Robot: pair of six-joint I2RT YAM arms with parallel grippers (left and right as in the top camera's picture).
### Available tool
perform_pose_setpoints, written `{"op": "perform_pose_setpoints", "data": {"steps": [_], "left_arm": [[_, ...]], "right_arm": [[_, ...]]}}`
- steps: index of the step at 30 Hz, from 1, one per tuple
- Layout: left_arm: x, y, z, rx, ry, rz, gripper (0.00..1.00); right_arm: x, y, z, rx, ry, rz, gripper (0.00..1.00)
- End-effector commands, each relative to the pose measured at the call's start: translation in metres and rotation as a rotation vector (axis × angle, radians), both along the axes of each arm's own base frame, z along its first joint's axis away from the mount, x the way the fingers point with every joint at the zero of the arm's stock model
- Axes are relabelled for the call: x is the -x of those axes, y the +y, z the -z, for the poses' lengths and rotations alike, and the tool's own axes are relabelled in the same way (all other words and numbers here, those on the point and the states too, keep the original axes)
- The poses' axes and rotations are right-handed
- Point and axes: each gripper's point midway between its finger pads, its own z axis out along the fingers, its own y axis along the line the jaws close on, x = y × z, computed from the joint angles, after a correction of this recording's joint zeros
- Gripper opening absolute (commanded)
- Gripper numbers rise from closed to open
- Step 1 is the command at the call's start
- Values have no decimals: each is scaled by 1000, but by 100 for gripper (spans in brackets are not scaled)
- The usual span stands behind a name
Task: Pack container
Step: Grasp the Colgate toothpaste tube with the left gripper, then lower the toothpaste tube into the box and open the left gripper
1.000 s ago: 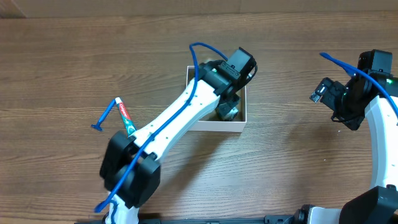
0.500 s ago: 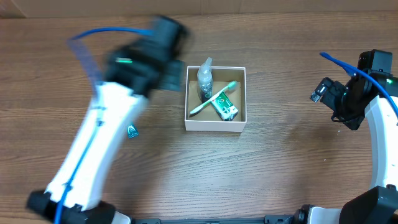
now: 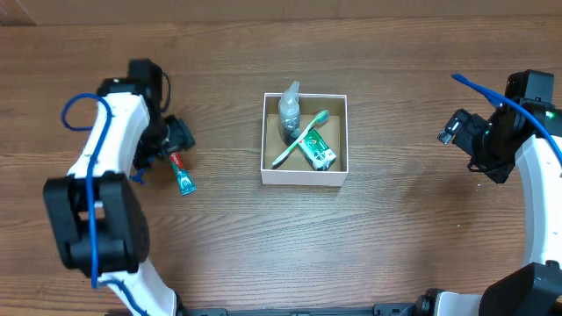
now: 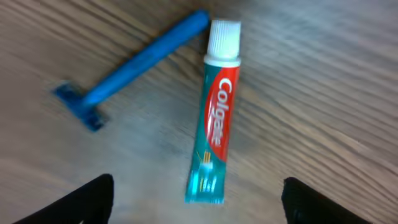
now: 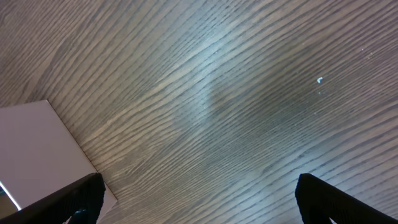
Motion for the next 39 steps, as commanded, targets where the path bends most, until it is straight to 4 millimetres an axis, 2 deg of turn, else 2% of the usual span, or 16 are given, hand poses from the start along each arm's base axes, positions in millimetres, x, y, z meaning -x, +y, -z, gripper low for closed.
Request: {"op": "perform_pose_setpoints", "data": {"steps": [1,4,11,14,19,20,21,26,29,31,32,35,37,39], "left_arm": [[6,-14,43,78,72,25,88],[5,-14,59,82,95,31,88],[1,-14,78,83,105,30,91],[2,-15,80,89,112,30,87],[4,-15,80,90,123,30,41],[4,-15,80,90,123,30,27],[4,-15,80,90,123,29,20],[5,-15,80,87,123,30,14],[2,-15,77,86,120,30,4],[-1,-10,64,60,131,30,4],[-8,-7,45,34,130,37,4],[-25,-10,12,9,85,61,4],[-46,-26,-28,3,-13,114,4],[-64,-53,-75,1,-148,186,4]], "right_arm": [[-1,0,-2,10,-11,-5,100],[-2,0,-2,10,-12,-5,100],[-2,-1,-2,10,-12,-5,100],[-2,-1,-2,10,-12,-5,100],[-2,-1,-3,10,-13,-5,100],[-2,-1,-3,10,-13,-5,100],[-2,-1,-3,10,-13,-5,100],[-2,-1,-3,10,-13,-5,100],[-2,-1,-3,10,-13,-5,100],[-2,-1,-3,10,-13,-5,100],[-2,-1,-3,10,-13,-5,100],[-2,-1,-3,10,-13,-5,100],[-2,-1,-3,10,-13,-5,100],[-2,-1,-3,10,-13,-5,100]]}}
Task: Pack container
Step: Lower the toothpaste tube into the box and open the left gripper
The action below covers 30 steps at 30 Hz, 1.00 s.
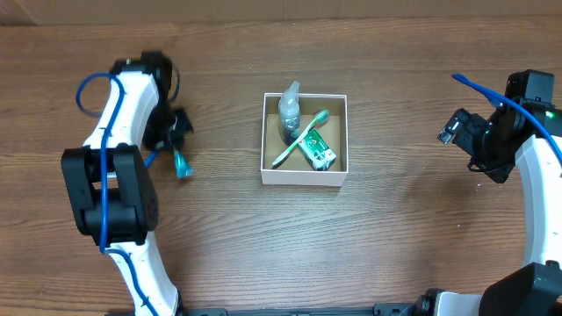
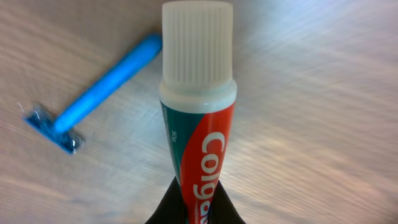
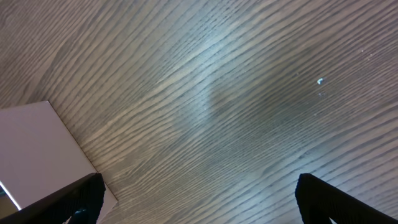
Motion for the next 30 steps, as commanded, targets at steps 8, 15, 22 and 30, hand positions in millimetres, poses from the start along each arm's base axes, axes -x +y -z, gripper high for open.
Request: {"op": "perform_pose_setpoints", "data": {"steps": [8,15,22,30], "left_arm": [[1,-203,-190,5,-554,946,4],[36,-282,-145,29,-454,1268,4],[31,-289,-83,42,-298,1211,4],[32,-275,-105,-19,-304,1156,51]], "right_arm": [[-4,-1,-3,12,-20,-6,100],[-4,-1,-3,12,-22,-6,100],[-3,-1,-3,12,-19,-9,100],[-3,-1,-3,12,-19,-9,100]]}}
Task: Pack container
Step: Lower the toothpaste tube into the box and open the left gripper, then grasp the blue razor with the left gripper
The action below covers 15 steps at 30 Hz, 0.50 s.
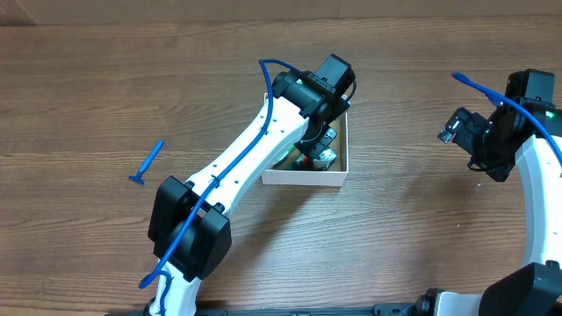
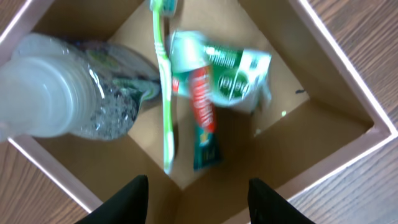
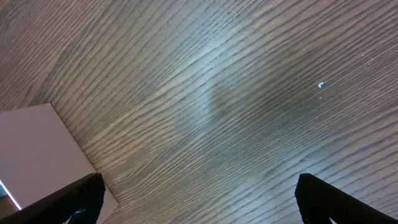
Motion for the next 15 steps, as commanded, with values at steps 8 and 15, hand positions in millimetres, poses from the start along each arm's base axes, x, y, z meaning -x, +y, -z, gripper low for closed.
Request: {"op": "perform_pose_setpoints", "data": {"steps": [8,15], "left_arm": [[-30,142,-183,90,-486,-702,52],[-26,308,-135,34,-287,-1203,52]], "right_arm": [[-1,0,-2,10,-9,-8,100],[-1,0,-2,10,-9,-8,100]]}}
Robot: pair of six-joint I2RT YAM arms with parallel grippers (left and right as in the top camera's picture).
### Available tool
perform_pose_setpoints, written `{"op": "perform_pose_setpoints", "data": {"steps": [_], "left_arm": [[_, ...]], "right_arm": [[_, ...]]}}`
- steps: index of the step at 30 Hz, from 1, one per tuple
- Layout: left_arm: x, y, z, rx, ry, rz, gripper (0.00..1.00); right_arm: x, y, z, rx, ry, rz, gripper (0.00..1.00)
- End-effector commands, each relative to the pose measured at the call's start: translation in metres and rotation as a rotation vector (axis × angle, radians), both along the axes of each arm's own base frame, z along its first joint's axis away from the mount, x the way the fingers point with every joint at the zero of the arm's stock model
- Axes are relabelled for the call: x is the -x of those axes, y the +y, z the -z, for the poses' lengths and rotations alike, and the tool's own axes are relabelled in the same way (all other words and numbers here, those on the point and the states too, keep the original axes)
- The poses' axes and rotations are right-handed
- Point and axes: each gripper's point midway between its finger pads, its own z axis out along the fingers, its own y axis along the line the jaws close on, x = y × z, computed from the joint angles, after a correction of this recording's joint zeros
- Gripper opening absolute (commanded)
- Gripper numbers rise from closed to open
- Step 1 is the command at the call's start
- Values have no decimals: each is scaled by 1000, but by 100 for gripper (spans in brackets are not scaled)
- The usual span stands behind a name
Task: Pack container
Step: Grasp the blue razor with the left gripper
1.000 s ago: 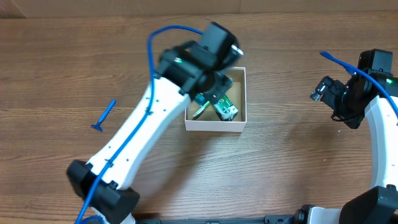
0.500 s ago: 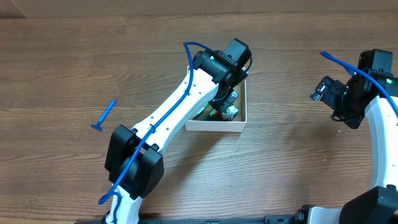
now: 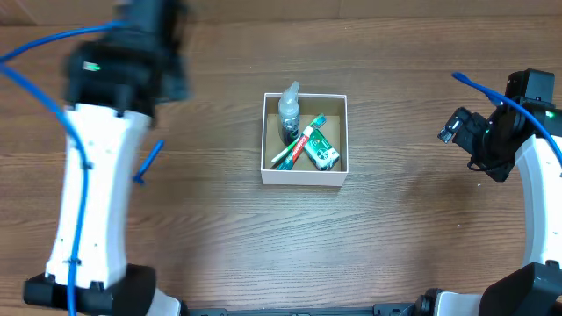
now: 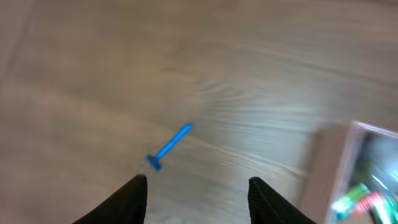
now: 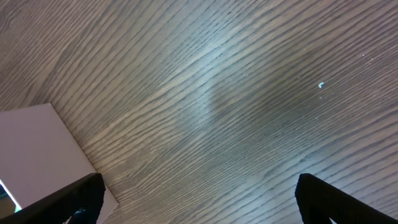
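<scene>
The white box point(image 3: 305, 178) holds a clear bottle point(image 3: 289, 110), a green toothbrush point(image 3: 320, 120), a green packet point(image 3: 325, 156) and the red-and-green toothpaste tube point(image 3: 300, 146), which lies slanted beside the brush. A blue razor point(image 3: 147, 162) lies on the wood left of the box. My left gripper point(image 4: 196, 205) is open and empty, high above the table, looking down at the razor point(image 4: 169, 147) and the box edge point(image 4: 339, 163); its arm is blurred at top left in the overhead view. My right gripper point(image 5: 199, 205) stands open over bare wood at the far right.
A corner of the white box point(image 5: 37, 143) shows at the left of the right wrist view. The right arm point(image 3: 492, 140) stays off to the box's right. Brown wood tabletop point(image 3: 413, 237) surrounds everything.
My left gripper was open just above the box's inside with the toothpaste lying there. Now it is high over the table's left side, still open. The right arm has not moved.
My left gripper stood open over the toothpaste beside the razor. Then it was shut on the tube, lifted off the wood. Then it was open over the box with the tube inside. Now it is away to the left, and the razor alone lies on the table.
</scene>
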Motion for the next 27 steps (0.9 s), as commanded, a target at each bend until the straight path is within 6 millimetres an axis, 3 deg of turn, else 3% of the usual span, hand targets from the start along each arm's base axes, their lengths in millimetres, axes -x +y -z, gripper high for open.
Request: {"op": "perform_pose_setpoints", "data": {"steps": [1,4,5,7,10,12,22,27], "left_arm": [[0,66,64,48,154,-204,54],[8,102,111,24,275,-172,56],[11,106,130,42,325,-112,57],[17,105,171,106,408,16,59],[18,105,214,126,457,129,70],[18,100,235,135,484,208,68],[18,91,304,196,585,250,68],[19,88,320,211,616,254,67]], "right_arm": [[-1,0,-2,10,-9,-8,100],[-1,0,-2,10,-9,-8,100],[-1,0,-2,10,-9,-8,100],[-1,0,-2,10,-9,-9,100],[-1,0,-2,10,-9,-9,100],[-1,0,-2,10,-9,-8,100],[-1,0,-2,10,-9,-8,100],[-1,0,-2,10,-8,-8,100]]}}
